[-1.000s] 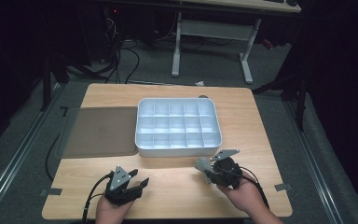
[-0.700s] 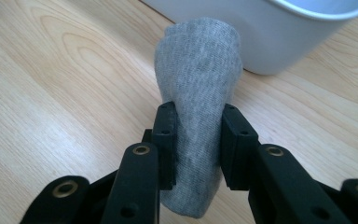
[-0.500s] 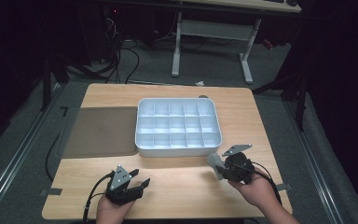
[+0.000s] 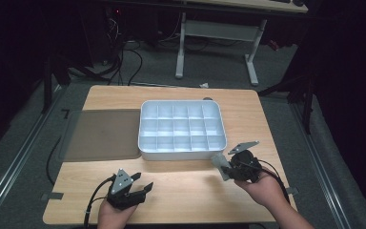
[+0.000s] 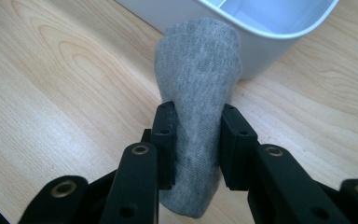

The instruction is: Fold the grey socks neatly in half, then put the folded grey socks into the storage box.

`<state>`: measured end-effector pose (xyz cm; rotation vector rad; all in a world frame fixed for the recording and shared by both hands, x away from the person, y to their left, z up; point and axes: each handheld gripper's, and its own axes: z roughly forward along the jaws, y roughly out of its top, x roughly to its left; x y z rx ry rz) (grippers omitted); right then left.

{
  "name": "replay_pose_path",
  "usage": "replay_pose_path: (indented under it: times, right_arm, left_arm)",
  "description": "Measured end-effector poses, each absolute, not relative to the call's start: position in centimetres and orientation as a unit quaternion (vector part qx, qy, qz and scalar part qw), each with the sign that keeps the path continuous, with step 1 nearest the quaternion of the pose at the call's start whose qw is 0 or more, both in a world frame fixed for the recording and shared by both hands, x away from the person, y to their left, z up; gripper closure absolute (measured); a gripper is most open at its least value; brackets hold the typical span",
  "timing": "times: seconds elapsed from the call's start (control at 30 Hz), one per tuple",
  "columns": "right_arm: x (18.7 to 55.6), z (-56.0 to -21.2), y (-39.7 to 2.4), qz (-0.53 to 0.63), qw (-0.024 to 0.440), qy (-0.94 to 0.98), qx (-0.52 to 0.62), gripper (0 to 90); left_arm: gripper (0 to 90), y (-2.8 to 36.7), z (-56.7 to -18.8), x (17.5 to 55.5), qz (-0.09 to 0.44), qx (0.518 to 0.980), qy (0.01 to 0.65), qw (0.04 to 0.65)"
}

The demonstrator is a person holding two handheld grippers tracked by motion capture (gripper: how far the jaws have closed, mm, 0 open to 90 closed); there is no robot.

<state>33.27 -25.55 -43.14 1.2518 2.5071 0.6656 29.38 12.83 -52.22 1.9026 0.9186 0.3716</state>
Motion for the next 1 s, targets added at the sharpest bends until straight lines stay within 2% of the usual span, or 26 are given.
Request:
replay_pose_path:
  times: [0.53,1.0]
  right_arm:
    - [35.9,-39.6,-25.0,0.229,0.136,0.859,0.438,71.7]
    - [39.2,-38.2,-24.5,0.213,0.127,0.859,0.448,71.7]
  left_arm:
    - [39.3,12.7,-52.2,29.5,0.146,0.783,0.37,0.478]
    - [38.5,12.6,-52.0,29.2,0.147,0.783,0.364,0.482]
